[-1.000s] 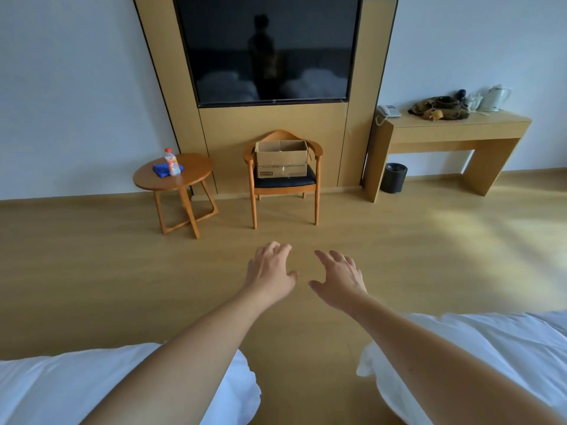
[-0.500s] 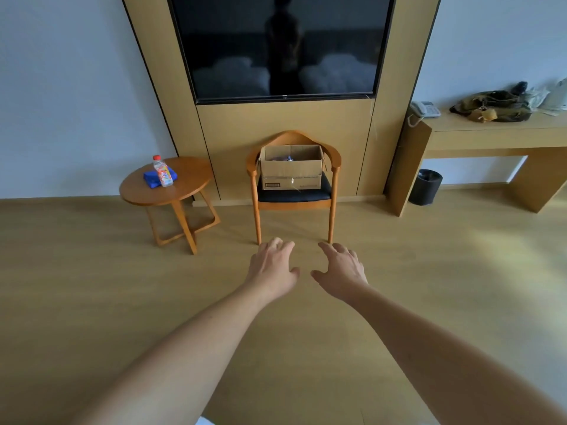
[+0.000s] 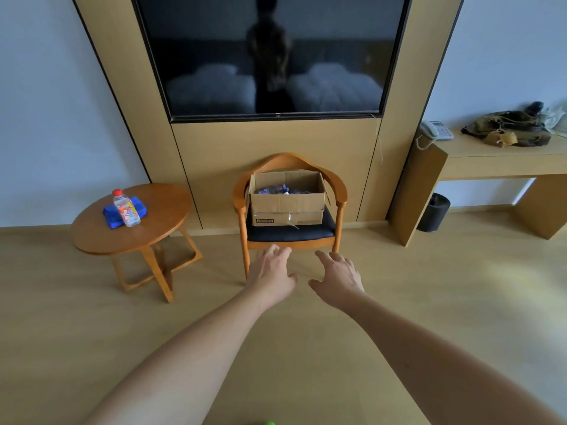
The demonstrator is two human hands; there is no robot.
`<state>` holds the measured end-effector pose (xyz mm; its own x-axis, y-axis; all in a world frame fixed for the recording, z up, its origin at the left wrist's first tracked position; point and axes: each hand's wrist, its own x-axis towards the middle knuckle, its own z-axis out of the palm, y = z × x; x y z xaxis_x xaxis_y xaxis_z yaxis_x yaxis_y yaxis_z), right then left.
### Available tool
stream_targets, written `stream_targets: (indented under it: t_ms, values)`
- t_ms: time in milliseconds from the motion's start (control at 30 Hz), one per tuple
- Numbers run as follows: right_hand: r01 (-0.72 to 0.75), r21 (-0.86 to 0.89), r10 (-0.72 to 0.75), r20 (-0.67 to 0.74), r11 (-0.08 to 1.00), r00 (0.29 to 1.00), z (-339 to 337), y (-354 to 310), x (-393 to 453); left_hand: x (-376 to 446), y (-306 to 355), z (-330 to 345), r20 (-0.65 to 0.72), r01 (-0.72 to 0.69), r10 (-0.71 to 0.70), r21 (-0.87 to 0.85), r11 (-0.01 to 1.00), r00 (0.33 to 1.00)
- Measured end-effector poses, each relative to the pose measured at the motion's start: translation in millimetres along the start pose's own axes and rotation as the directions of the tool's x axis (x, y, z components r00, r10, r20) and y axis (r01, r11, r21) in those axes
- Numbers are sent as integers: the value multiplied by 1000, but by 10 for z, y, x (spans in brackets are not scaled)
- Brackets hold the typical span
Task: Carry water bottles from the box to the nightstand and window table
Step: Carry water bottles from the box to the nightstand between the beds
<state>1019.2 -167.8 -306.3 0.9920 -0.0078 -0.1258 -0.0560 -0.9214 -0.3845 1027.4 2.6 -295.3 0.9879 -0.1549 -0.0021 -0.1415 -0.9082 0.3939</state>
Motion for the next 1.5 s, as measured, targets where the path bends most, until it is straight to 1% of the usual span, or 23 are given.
stream_targets:
  t_ms: [133,300,467,600,700,833,933,1200,1333,1500]
  values:
    - [-27,4,27,-13,1000,1000,-97,-206,849,906,-264,-166,0,-41,41,12,999,999]
    - [-40,33,40,-9,999,999,-142,-318,1755,1863,-502,-230,1,-29,29,-19,999,1000]
    - [-35,56,36,-11,998,999,-146,-256,2681,2777,-627,-99,32,-41,41,13,999,999]
    - [-33,59,32,11,998,999,-126,-115,3572,3626,-680,24,3,-34,34,19,999,999]
    - [-34,74,31,42,997,999,-128,9,4241,4200,-724,81,14,2,-2,13,1000,1000]
    - [-40,72,30,126,997,992,-177,114,4988,4849,-808,126,59,63,-65,35,997,996]
    - [-49,62,37,175,997,984,-206,167,5515,5303,-872,171,84,125,-125,9,992,989]
    - [-69,71,45,296,995,954,72,124,6468,6184,-1246,333,146,212,-213,26,977,966]
    - [-106,66,76,353,992,933,317,39,6854,6618,-1527,482,201,217,-218,31,976,955]
    - [-189,55,152,399,980,904,587,-132,7383,7125,-1954,708,297,189,-185,17,982,937]
